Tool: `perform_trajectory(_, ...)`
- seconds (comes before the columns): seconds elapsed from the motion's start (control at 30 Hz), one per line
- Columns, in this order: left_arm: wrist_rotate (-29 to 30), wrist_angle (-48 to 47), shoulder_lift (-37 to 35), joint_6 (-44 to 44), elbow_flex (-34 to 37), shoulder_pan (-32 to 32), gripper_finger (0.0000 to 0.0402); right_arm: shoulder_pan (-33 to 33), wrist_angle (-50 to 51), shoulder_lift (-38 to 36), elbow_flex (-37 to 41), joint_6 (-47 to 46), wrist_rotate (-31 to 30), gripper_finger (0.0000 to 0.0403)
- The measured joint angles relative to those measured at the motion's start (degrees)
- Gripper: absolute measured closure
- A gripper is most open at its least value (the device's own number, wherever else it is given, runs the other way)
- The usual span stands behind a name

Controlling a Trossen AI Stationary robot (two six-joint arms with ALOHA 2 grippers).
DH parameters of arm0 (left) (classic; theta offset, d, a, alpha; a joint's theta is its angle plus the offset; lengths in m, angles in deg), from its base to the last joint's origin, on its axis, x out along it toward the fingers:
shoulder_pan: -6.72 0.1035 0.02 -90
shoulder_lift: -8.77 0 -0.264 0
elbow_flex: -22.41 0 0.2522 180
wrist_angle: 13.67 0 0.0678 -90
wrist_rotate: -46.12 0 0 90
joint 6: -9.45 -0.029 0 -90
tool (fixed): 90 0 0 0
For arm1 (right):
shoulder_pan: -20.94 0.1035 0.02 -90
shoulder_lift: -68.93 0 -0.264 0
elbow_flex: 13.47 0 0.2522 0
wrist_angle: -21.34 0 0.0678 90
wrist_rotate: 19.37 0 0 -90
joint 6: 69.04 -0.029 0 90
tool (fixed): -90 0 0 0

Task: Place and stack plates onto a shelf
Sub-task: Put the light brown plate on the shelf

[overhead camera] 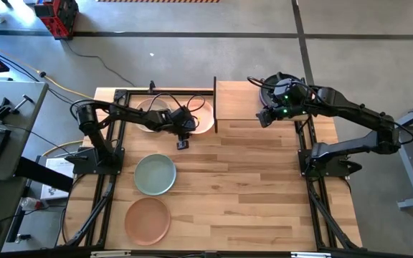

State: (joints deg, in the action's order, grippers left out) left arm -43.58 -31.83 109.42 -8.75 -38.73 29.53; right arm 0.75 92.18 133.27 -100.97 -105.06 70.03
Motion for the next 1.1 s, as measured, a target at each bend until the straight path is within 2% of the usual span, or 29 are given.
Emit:
perform_trajectory(0.1, 0.0, -0.2, -0.2, 0.0, 0.0, 0.0, 0.0327, 0.0, 0.0, 0.0, 0.0, 0.0, 0.0, 0.0297)
perform_trajectory(0.3, -0.2, -0.2, -0.2, 1.1, 0.0, -0.1, 0.0391, 0.0, 0.0, 0.0, 0.0, 0.0, 0.0, 0.0297)
perform_trajectory(0.63, 0.7, -0.5, -4.5, 3.1, 0.1, -3.6, 0.0398, 0.0, 0.0, 0.5, 0.0, 0.5, -1.4, 0.0297)
perform_trajectory(0.8, 6.3, -0.8, -10.7, 3.3, 0.1, -5.4, 0.0399, 0.0, 0.0, 1.0, 0.0, 0.5, -2.3, 0.0297)
perform_trajectory(0.97, 14.7, -0.1, -19.4, 3.0, 0.1, -6.6, 0.0400, 0.0, -1.0, 1.2, 0.8, 0.5, -2.3, 0.0297)
perform_trajectory(1.1, 16.5, 3.5, -27.0, -0.4, 0.1, -6.8, 0.0400, 0.1, -1.1, 1.8, 0.9, 0.5, -2.3, 0.0297)
